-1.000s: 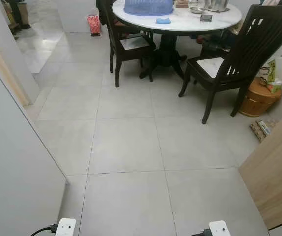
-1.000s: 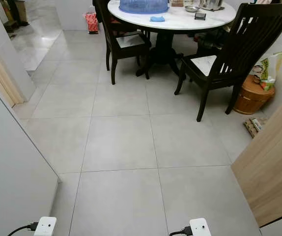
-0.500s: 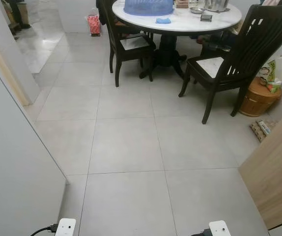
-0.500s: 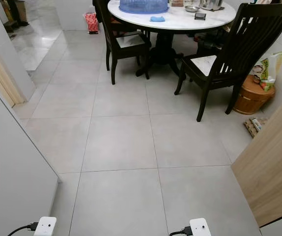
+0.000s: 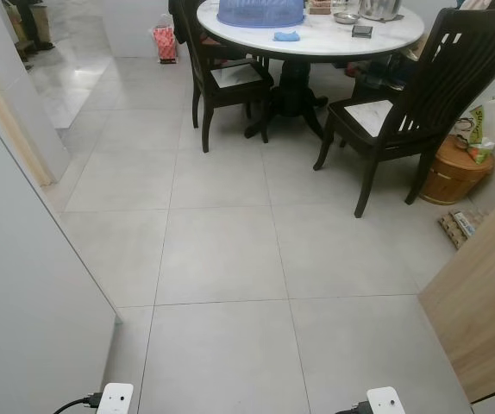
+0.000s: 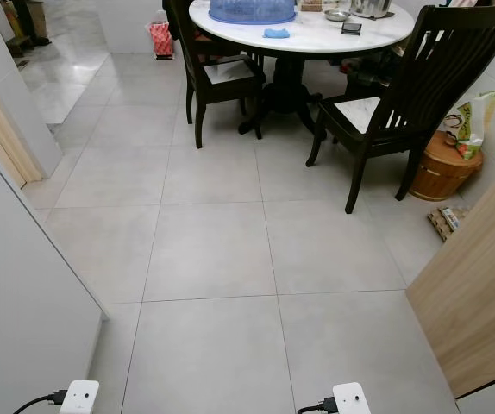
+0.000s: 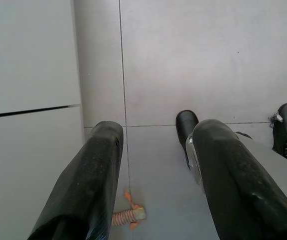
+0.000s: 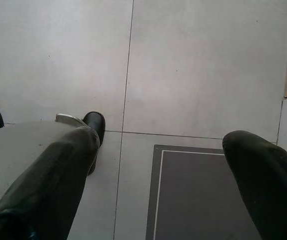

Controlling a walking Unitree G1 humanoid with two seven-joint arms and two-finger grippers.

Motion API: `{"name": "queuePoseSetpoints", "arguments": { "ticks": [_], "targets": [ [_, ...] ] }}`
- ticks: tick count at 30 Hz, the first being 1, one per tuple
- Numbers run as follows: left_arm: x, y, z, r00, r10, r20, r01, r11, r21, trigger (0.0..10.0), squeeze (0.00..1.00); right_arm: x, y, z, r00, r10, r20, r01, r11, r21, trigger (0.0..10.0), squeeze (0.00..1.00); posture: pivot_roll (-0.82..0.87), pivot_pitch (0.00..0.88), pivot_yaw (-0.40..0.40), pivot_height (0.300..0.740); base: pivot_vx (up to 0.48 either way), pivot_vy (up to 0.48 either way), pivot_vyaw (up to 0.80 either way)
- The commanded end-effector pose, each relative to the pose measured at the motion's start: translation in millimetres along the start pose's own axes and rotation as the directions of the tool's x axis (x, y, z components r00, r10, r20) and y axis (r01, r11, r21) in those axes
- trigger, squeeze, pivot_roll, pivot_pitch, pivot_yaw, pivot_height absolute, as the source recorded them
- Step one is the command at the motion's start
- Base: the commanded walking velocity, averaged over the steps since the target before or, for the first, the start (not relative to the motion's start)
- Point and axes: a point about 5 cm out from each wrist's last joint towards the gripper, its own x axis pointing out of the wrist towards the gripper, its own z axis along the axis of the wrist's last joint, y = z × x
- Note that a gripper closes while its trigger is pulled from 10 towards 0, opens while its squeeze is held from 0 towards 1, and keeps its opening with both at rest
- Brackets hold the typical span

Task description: Restocking fridge

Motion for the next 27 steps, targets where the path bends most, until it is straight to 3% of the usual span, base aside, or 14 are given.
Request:
{"name": "queuePoseSetpoints", "arguments": {
  "ticks": [1,27],
  "targets": [
    [5.9,-35.2,31.1,0.99,-0.129,0.052,0.131,0.99,-0.047,10.0,0.0,5.0,-9.0,75.0,0.989,0.053,0.14,-0.09,0.956,0.278,10.0,0.0,-0.08,0.0,-0.099,0.74,0.0,0.0,0.0],
    [5.9,-35.4,30.9,0.99,-0.132,0.048,0.134,0.99,-0.047,10.0,0.0,5.0,-9.0,75.7,0.989,0.06,0.135,-0.093,0.962,0.255,10.0,0.0,-0.08,0.0,-0.099,0.74,0.0,0.0,0.0]
  ]
}}
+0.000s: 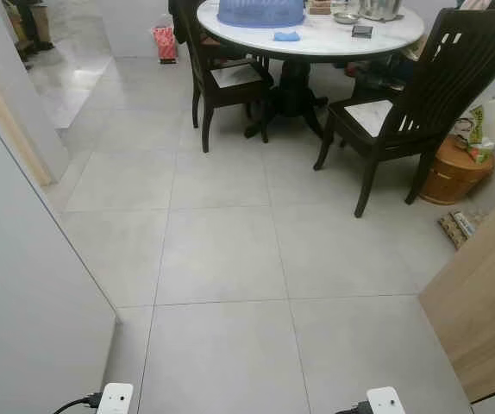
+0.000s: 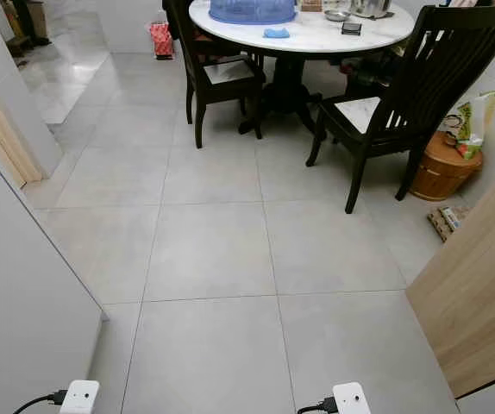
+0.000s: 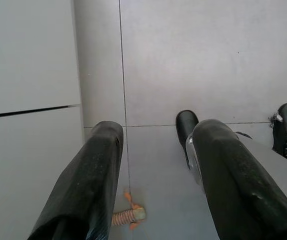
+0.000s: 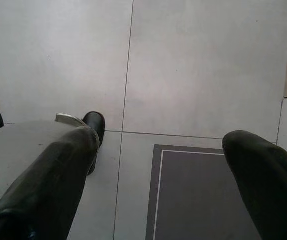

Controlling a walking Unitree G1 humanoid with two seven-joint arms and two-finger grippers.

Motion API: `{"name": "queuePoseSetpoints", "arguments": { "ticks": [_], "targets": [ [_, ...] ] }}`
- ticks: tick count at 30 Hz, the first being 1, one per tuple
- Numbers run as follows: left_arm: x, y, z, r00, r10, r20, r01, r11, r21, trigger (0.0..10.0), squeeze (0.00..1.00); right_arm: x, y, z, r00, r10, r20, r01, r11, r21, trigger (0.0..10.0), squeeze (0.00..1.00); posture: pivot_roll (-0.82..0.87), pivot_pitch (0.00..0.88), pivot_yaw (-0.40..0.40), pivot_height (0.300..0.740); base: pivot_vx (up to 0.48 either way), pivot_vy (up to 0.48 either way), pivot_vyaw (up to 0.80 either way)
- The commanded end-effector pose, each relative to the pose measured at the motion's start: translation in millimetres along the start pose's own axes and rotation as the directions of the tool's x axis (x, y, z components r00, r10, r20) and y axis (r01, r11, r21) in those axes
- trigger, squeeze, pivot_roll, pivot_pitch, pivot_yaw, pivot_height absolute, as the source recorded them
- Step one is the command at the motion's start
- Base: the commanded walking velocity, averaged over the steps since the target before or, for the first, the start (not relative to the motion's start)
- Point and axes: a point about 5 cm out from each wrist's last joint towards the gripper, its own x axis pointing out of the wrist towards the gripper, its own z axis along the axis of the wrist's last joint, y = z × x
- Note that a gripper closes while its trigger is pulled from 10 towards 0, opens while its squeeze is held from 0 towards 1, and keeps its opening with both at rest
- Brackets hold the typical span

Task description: Restocking fridge

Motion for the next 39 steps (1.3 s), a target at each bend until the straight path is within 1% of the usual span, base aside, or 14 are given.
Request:
{"name": "queuePoseSetpoints", "arguments": {
  "ticks": [1,8,10,12,16,20,22,26,30,31,35,37,39],
  "targets": [
    [5.9,-35.4,30.9,0.99,-0.132,0.048,0.134,0.99,-0.047,10.0,0.0,5.0,-9.1,75.7,0.989,0.06,0.135,-0.093,0.962,0.255,10.0,0.0,-0.08,0.0,-0.099,0.74,0.0,0.0,0.0],
    [5.9,-35.4,30.8,0.99,-0.131,0.046,0.133,0.99,-0.048,10.0,0.0,5.0,-9.4,76.0,0.989,0.06,0.134,-0.092,0.965,0.246,10.0,0.0,-0.08,0.0,-0.1,0.74,0.0,0.0,0.0],
    [6.5,-33.9,36.8,0.991,-0.121,0.054,0.122,0.992,-0.029,10.0,0.0,4.8,-11.0,79.2,0.989,0.053,0.139,-0.086,0.966,0.243,10.0,0.0,-0.07,0.0,-0.108,0.74,0.0,0.0,0.0],
    [6.6,-33.6,37.8,0.991,-0.121,0.057,0.122,0.992,-0.019,10.0,0.0,4.7,-11.1,79.6,0.989,0.053,0.141,-0.086,0.966,0.243,10.0,0.0,-0.07,0.0,-0.108,0.74,0.0,0.0,0.0],
    [6.6,-33.1,38.2,0.991,-0.117,0.061,0.119,0.993,-0.023,10.0,0.0,4.7,-10.7,80.0,0.988,0.055,0.142,-0.089,0.966,0.243,10.0,0.0,-0.07,0.0,-0.106,0.74,0.0,0.0,0.0],
    [6.6,-32.3,39.9,0.991,-0.11,0.074,0.112,0.993,-0.023,10.0,0.0,4.8,-10.7,81.1,0.988,0.062,0.141,-0.096,0.963,0.252,10.0,0.0,-0.07,0.0,-0.104,0.74,0.0,0.0,0.0],
    [6.5,-30.9,42.0,0.991,-0.094,0.095,0.095,0.995,-0.01,10.0,0.0,4.8,-10.2,81.5,0.988,0.062,0.142,-0.098,0.961,0.257,10.0,0.0,-0.07,0.0,-0.101,0.74,0.0,0.0,0.0],
    [6.2,-29.4,44.2,0.989,-0.079,0.123,0.081,0.997,-0.013,10.0,0.0,4.8,-9.4,81.7,0.987,0.062,0.145,-0.099,0.959,0.264,10.0,0.0,-0.07,0.0,-0.094,0.74,0.0,0.0,0.0],
    [5.6,-26.0,47.5,0.985,-0.061,0.161,0.064,0.998,-0.012,10.0,0.0,5.1,-6.7,82.6,0.986,0.061,0.154,-0.103,0.955,0.279,10.0,0.0,-0.06,0.0,-0.078,0.74,0.0,0.0,0.0],
    [5.3,-24.3,48.1,0.984,-0.057,0.171,0.059,0.998,-0.007,10.0,0.0,5.2,-5.0,83.0,0.985,0.06,0.161,-0.104,0.953,0.284,10.0,0.0,-0.06,0.0,-0.059,0.74,0.0,0.0,0.0],
    [5.0,-19.1,47.7,0.984,-0.049,0.174,0.049,0.999,0.006,10.0,0.0,5.7,0.6,83.1,0.984,0.057,0.17,-0.108,0.945,0.31,10.0,0.0,-0.06,0.0,-0.025,0.74,0.0,0.0,0.0],
    [4.7,-15.2,45.9,0.984,-0.045,0.17,0.044,0.999,0.009,10.0,0.0,6.1,5.2,82.1,0.983,0.057,0.172,-0.112,0.939,0.327,10.0,0.0,-0.07,0.0,0.007,0.74,0.0,0.0,0.0],
    [4.6,-13.9,45.0,0.985,-0.044,0.166,0.043,0.999,0.013,10.0,0.0,6.2,6.6,81.6,0.983,0.057,0.174,-0.113,0.935,0.335,10.0,0.0,-0.07,0.0,0.007,0.74,0.0,0.0,0.0]
  ]
}}
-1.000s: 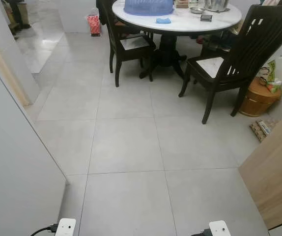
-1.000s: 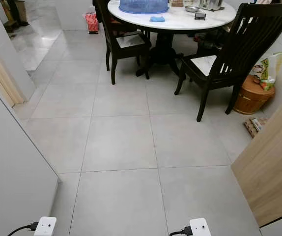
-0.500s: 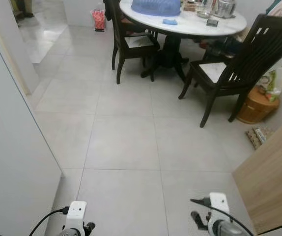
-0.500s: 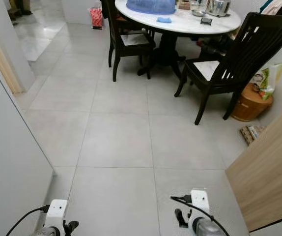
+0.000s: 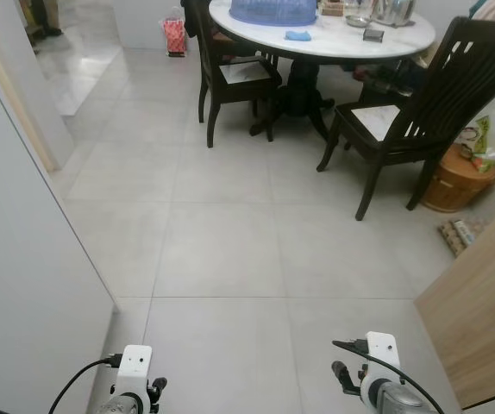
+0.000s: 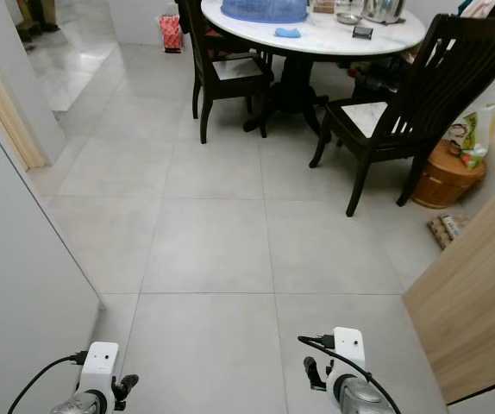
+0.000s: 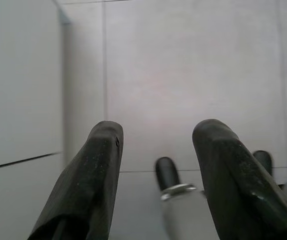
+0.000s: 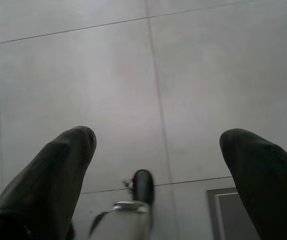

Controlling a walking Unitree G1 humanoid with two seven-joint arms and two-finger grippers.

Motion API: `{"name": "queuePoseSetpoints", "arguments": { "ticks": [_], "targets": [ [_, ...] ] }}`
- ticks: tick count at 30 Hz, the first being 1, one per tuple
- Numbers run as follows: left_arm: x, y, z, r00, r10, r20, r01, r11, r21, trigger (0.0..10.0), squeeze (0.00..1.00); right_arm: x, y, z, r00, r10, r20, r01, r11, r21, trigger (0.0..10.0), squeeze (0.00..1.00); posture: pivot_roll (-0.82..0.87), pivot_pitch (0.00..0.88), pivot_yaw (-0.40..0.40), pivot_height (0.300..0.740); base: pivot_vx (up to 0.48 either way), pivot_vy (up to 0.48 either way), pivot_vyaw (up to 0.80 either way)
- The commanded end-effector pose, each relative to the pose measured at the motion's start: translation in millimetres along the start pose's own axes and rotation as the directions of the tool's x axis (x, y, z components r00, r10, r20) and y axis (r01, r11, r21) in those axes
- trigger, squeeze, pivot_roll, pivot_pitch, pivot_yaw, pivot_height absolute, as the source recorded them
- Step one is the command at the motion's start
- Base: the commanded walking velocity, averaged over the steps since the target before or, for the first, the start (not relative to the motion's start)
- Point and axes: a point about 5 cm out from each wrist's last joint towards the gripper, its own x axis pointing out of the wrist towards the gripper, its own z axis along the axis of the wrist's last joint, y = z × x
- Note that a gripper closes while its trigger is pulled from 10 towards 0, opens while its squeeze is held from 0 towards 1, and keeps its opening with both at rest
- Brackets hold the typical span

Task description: Restocking fridge

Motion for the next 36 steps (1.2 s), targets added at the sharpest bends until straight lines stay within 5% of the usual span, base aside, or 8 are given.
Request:
{"name": "queuePoseSetpoints", "arguments": {
  "ticks": [1,6,13,21,30,32,33,36],
  "targets": [
    [-2.6,4.0,-9.8,0.999,0.0,-0.032,0.001,1.0,0.014,10.0,0.0,-0.1,0.3,-1.4,1.0,-0.01,0.011,0.01,1.0,0.027,10.0,0.0,-0.09,0.0,0.034,0.74,0.0,0.0,0.0],
    [-6.7,15.0,-20.0,0.998,0.025,-0.057,-0.026,1.0,-0.017,10.0,0.0,0.1,9.6,-11.6,1.0,-0.014,0.02,0.012,0.997,0.081,10.0,0.0,-0.1,0.0,0.049,0.74,0.0,0.0,0.0],
    [-14.3,26.2,-39.3,0.99,0.103,-0.099,-0.116,0.984,-0.135,10.0,0.0,-1.3,15.4,-26.7,1.0,0.013,-0.018,-0.013,1.0,-0.019,10.0,0.0,-0.06,0.0,0.019,0.74,0.0,0.0,0.0],
    [-27.3,30.2,-70.1,0.978,0.125,-0.165,-0.146,0.982,-0.121,10.0,0.0,-8.6,13.3,-54.5,1.0,0.012,-0.004,-0.012,0.999,-0.041,10.0,0.0,-0.1,0.0,0.025,0.74,0.0,0.0,0.0],
    [-37.3,26.1,-78.5,0.991,0.132,-0.03,-0.135,0.981,-0.137,10.0,0.0,-22.0,-5.9,-69.4,0.975,-0.168,0.147,0.156,0.983,0.093,10.0,0.0,-0.15,0.0,0.016,0.74,0.0,0.0,0.0],
    [-32.8,41.0,-42.5,0.976,0.148,0.163,-0.13,0.985,-0.114,10.0,0.0,-24.3,-10.1,-69.6,0.965,-0.2,0.171,0.188,0.979,0.083,10.0,0.0,-0.17,0.0,0.009,0.74,0.0,0.0,0.0],
    [-39.7,57.9,16.0,0.9,0.152,0.408,-0.131,0.988,-0.079,10.0,0.0,-27.2,-18.7,-59.3,0.938,-0.242,0.25,0.231,0.97,0.074,10.0,0.0,-0.17,0.0,0.004,0.74,0.0,0.0,0.0],
    [-54.1,58.2,46.9,0.821,0.15,0.551,-0.14,0.988,-0.061,10.0,0.0,-57.2,-73.2,8.3,0.776,-0.281,0.565,0.27,0.957,0.104,10.0,0.0,-0.18,0.0,-0.01,0.74,0.0,0.0,0.0]
  ]
}}
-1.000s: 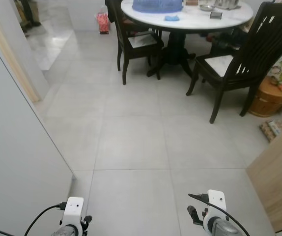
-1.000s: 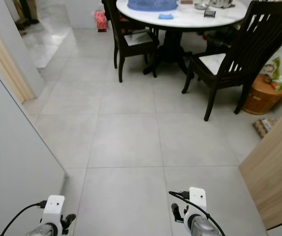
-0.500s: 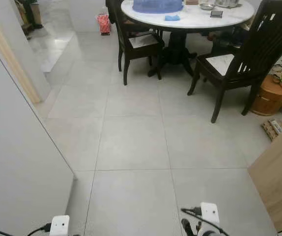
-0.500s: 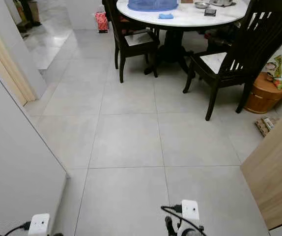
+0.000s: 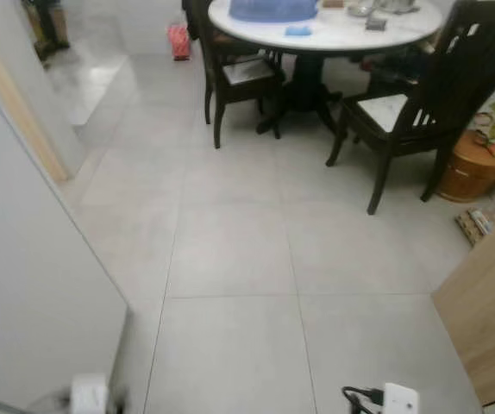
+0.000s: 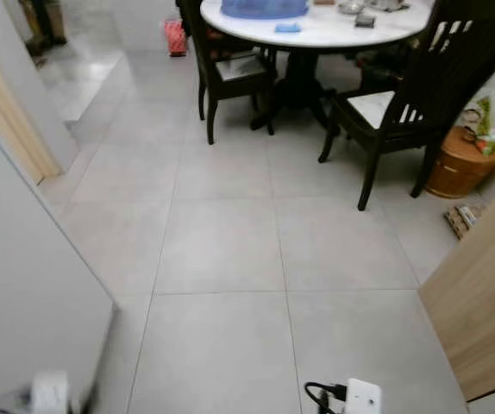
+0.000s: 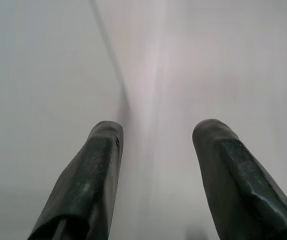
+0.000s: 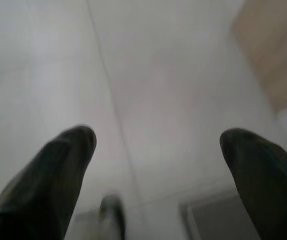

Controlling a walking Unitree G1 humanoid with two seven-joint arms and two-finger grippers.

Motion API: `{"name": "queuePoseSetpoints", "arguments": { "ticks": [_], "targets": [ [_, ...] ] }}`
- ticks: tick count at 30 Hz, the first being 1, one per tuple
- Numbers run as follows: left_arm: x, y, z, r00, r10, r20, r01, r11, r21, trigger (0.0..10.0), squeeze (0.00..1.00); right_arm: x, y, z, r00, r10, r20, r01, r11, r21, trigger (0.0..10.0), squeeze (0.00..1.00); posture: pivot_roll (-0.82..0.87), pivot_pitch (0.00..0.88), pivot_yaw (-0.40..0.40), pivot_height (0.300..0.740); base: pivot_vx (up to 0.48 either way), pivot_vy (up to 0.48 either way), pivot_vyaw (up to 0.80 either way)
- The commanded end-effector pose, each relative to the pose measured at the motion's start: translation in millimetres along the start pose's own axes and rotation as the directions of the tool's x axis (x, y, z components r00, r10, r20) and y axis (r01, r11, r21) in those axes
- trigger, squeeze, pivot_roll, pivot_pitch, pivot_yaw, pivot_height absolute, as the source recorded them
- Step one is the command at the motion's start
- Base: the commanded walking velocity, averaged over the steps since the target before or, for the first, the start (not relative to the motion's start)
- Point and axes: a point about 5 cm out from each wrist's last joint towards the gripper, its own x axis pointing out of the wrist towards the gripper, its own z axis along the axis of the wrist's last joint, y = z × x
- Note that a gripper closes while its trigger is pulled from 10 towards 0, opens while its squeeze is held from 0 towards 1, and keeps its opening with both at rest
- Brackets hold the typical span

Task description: Restocking fridge

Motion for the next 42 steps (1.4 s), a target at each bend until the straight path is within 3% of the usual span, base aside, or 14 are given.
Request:
{"name": "queuePoseSetpoints", "arguments": {
  "ticks": [1,4,5,9,11,15,19,22,27,29,33,36,40,42],
  "targets": [
    [-1.5,-0.4,11.2,0.998,-0.007,0.055,0.007,1.0,0.004,10.0,0.0,8.5,-32.6,53.0,0.971,-0.055,0.233,0.055,0.998,0.008,10.0,0.0,-0.18,0.0,-0.01,0.74,0.0,0.0,0.0],
    [-4.4,3.1,35.9,0.984,0.006,0.18,-0.007,1.0,0.008,10.0,0.0,4.3,-53.4,84.8,0.924,-0.072,0.375,0.074,0.997,0.01,10.0,0.0,-0.19,0.0,-0.028,0.74,0.0,0.0,0.0],
    [-4.4,3.1,35.9,0.984,0.006,0.18,-0.007,1.0,0.008,10.0,0.0,4.3,-53.4,84.8,0.924,-0.072,0.375,0.074,0.997,0.01,10.0,0.0,-0.19,0.0,-0.028,0.74,0.0,0.0,0.0],
    [-12.7,0.4,64.2,0.959,-0.028,0.282,0.032,0.999,-0.011,10.0,0.0,-3.9,-55.5,128.7,0.846,-0.05,0.531,0.068,0.998,-0.015,10.0,0.0,-0.19,0.0,-0.036,0.74,0.0,0.0,0.0],
    [-22.5,-5.5,76.9,0.949,-0.065,0.31,0.067,0.998,0.006,10.0,0.0,-12.6,-45.4,148.2,0.794,-0.004,0.607,0.034,0.999,-0.037,10.0,0.0,-0.19,0.0,-0.037,0.74,0.0,0.0,0.0],
    [-36.4,-6.9,91.6,0.94,-0.048,0.337,0.061,0.998,-0.03,10.0,0.0,-29.6,-22.3,163.6,0.766,0.115,0.632,-0.056,0.992,-0.113,10.0,0.0,-0.2,0.0,-0.036,0.74,0.0,0.0,0.0],
    [-44.4,-10.6,103.6,0.932,-0.062,0.356,0.084,0.995,-0.048,10.0,0.0,-44.5,7.0,172.6,0.728,0.262,0.633,-0.2,0.965,-0.168,10.0,0.0,-0.19,0.001,-0.033,0.74,0.0,0.0,0.0],
    [-45.8,-21.5,114.1,0.921,-0.124,0.369,0.154,0.987,-0.053,10.0,0.0,-54.9,35.2,183.1,0.681,0.384,0.623,-0.256,0.922,-0.289,10.0,0.0,-0.19,0.005,-0.027,0.74,0.0,0.0,0.0],
    [-47.6,-30.5,121.0,0.923,-0.142,0.357,0.186,0.978,-0.092,10.0,0.0,-67.0,64.4,193.3,0.647,0.414,0.64,-0.331,0.909,-0.254,10.0,0.0,-0.18,0.006,-0.019,0.74,0.0,0.0,0.0],
    [-49.8,-40.5,121.6,0.919,-0.193,0.343,0.234,0.969,-0.083,10.0,0.0,-71.1,83.4,197.2,0.631,0.442,0.637,-0.372,0.894,-0.251,10.0,0.0,-0.18,0.003,-0.017,0.74,0.0,0.0,0.0],
    [-50.5,-43.5,122.0,0.918,-0.206,0.34,0.245,0.966,-0.077,10.0,0.0,-71.1,89.5,197.9,0.628,0.448,0.637,-0.378,0.89,-0.253,10.0,0.0,-0.17,0.0,-0.017,0.74,0.0,0.0,0.0],
    [-51.0,-41.6,123.5,0.927,-0.191,0.323,0.233,0.967,-0.098,10.0,0.0,-69.8,91.2,197.1,0.654,0.436,0.618,-0.382,0.896,-0.227,10.0,0.0,-0.17,0.005,-0.012,0.74,0.0,0.0,0.0],
    [-50.0,-43.3,123.7,0.93,-0.205,0.303,0.241,0.967,-0.086,10.0,0.0,-79.1,115.9,199.8,0.607,0.53,0.593,-0.447,0.844,-0.297,10.0,0.0,-0.17,0.005,-0.011,0.74,0.0,0.0,0.0],
    [-47.6,-42.6,123.9,0.932,-0.206,0.298,0.237,0.969,-0.073,10.0,0.0,-78.6,115.3,202.7,0.607,0.521,0.6,-0.427,0.851,-0.307,10.0,0.0,-0.16,0.006,-0.012,0.74,0.0,0.0,0.0]
  ]
}}
